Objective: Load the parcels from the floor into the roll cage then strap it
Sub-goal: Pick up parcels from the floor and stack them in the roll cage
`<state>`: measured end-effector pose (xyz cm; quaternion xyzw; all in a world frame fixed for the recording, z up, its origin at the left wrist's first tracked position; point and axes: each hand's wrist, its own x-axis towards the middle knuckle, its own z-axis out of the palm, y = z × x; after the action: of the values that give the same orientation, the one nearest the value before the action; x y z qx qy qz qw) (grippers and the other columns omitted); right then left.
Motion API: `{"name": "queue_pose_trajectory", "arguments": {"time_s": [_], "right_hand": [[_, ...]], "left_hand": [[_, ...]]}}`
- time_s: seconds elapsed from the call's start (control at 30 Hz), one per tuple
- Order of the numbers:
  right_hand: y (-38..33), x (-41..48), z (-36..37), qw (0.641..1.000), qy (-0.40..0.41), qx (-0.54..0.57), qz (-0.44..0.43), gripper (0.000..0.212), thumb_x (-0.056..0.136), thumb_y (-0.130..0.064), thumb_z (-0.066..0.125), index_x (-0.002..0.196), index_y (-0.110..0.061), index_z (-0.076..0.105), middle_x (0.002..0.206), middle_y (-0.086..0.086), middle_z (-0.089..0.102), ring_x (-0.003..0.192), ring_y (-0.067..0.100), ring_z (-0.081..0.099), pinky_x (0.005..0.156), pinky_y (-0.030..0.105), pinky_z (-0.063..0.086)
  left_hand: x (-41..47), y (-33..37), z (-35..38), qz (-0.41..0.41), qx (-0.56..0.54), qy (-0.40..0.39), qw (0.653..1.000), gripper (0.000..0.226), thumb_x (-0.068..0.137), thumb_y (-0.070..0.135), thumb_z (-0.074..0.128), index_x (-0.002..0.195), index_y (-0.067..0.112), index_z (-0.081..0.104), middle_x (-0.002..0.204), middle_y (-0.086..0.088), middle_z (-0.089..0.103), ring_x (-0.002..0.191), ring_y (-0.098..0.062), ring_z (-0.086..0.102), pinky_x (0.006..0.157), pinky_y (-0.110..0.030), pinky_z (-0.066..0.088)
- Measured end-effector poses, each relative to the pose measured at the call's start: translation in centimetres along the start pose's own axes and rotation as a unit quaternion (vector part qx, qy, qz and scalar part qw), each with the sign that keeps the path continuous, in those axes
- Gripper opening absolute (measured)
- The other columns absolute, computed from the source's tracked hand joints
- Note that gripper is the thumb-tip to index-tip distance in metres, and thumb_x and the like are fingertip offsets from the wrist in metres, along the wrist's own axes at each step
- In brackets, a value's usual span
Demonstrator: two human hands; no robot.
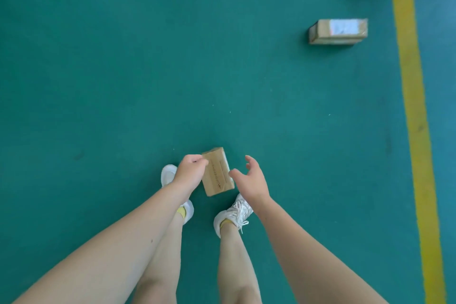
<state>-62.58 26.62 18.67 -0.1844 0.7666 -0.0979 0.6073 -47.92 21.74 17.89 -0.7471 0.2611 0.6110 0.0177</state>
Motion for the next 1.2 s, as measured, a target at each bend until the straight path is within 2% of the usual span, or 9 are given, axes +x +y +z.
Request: {"name": "queue_pose_trajectory", "arguments": {"time_s": [0.17, 0.3, 0.37, 0.43, 0.57, 0.73, 0.93, 1.03, 1.2], "right_hand": [[6.3, 10.8, 4.1, 0.999, -0.004, -0.022, 0.034, 0.073, 0.091, -0.029, 0.057, 0.156, -0.024, 0.023, 0.159, 0.000, 0.031, 0.143, 0.022, 0.034, 0.108, 0.039, 0.035], [10.5, 18.0, 7.0, 0.997, -0.023, -0.048, 0.051, 0.075, 0.092, -0.032, 0.057, 0.157, -0.026, 0.021, 0.159, 0.000, 0.030, 0.142, 0.022, 0.036, 0.101, 0.035, 0.037], [11.9, 20.8, 8.0, 0.997, -0.027, -0.048, 0.057, 0.075, 0.092, -0.033, 0.057, 0.157, -0.027, 0.020, 0.159, -0.001, 0.030, 0.140, 0.022, 0.039, 0.096, 0.033, 0.037], [13.0, 23.1, 9.0, 0.996, -0.033, -0.048, 0.066, 0.075, 0.092, -0.032, 0.057, 0.157, -0.027, 0.019, 0.159, -0.002, 0.031, 0.137, 0.022, 0.043, 0.097, 0.035, 0.039], [14.5, 25.9, 10.1, 0.994, -0.058, -0.039, 0.087, 0.074, 0.094, -0.030, 0.057, 0.157, -0.026, 0.019, 0.156, -0.001, 0.034, 0.133, 0.023, 0.046, 0.099, 0.036, 0.040], [14.7, 26.0, 10.5, 0.992, -0.093, -0.013, 0.086, 0.029, 0.092, -0.025, 0.057, 0.120, -0.027, 0.055, 0.107, -0.007, 0.068, 0.100, 0.017, 0.066, 0.098, 0.043, 0.051], [12.5, 22.1, 7.9, 0.994, -0.043, 0.058, 0.087, 0.037, 0.069, -0.049, 0.059, 0.105, -0.046, 0.058, 0.107, -0.004, 0.069, 0.102, 0.021, 0.066, 0.095, 0.046, 0.053], [10.6, 19.4, 4.9, 0.994, -0.009, 0.083, 0.069, 0.063, 0.059, -0.063, 0.062, 0.120, -0.046, 0.058, 0.111, 0.000, 0.068, 0.100, 0.021, 0.068, 0.093, 0.044, 0.056], [5.6, 13.2, -2.1, 0.989, 0.006, 0.144, 0.041, 0.056, 0.068, -0.061, 0.064, 0.118, -0.038, 0.065, 0.111, -0.007, 0.072, 0.097, 0.016, 0.071, 0.089, 0.042, 0.058]], "left_hand": [[10.4, -6.2, 2.8, -0.040, 0.014, 0.002, 0.999, 0.036, 0.095, 0.017, 0.048, 0.069, 0.032, 0.029, 0.075, 0.005, 0.034, 0.065, -0.012, 0.033, 0.078, -0.032, 0.032], [17.2, -10.2, 4.5, -0.090, 0.008, -0.005, 0.996, 0.006, 0.098, 0.024, 0.048, 0.101, 0.027, 0.052, 0.098, 0.003, 0.049, 0.094, -0.018, 0.050, 0.093, -0.036, 0.038], [20.0, -11.7, 5.2, -0.116, 0.013, -0.003, 0.993, 0.051, 0.098, 0.031, 0.049, 0.145, 0.020, 0.034, 0.139, -0.001, 0.045, 0.124, -0.027, 0.047, 0.105, -0.041, 0.035], [22.4, -13.1, 5.8, -0.131, 0.024, -0.001, 0.991, 0.068, 0.098, 0.035, 0.049, 0.155, 0.020, 0.016, 0.155, -0.002, 0.031, 0.135, -0.030, 0.041, 0.109, -0.044, 0.031], [25.0, -14.6, 7.0, -0.142, 0.016, -0.006, 0.990, 0.061, 0.097, 0.034, 0.050, 0.151, 0.018, 0.025, 0.143, -0.002, 0.045, 0.122, -0.026, 0.049, 0.096, -0.038, 0.037], [25.2, -14.7, 7.5, -0.120, -0.030, -0.003, 0.992, 0.037, 0.095, 0.030, 0.053, 0.130, 0.020, 0.044, 0.111, 0.005, 0.056, 0.102, -0.018, 0.053, 0.086, -0.034, 0.039], [20.4, -10.5, 7.1, -0.066, -0.023, 0.019, 0.997, 0.022, 0.096, 0.031, 0.050, 0.107, 0.019, 0.064, 0.102, 0.002, 0.068, 0.091, -0.016, 0.059, 0.077, -0.033, 0.045], [16.8, -7.1, 7.1, -0.025, -0.025, 0.047, 0.998, 0.020, 0.097, 0.029, 0.047, 0.085, 0.015, 0.056, 0.084, -0.002, 0.058, 0.074, -0.018, 0.050, 0.064, -0.027, 0.037], [10.3, -1.1, 8.4, 0.035, -0.030, 0.090, 0.995, 0.022, 0.103, 0.028, 0.035, 0.104, 0.015, 0.054, 0.089, 0.006, 0.055, 0.074, -0.009, 0.050, 0.062, -0.023, 0.036]]}}
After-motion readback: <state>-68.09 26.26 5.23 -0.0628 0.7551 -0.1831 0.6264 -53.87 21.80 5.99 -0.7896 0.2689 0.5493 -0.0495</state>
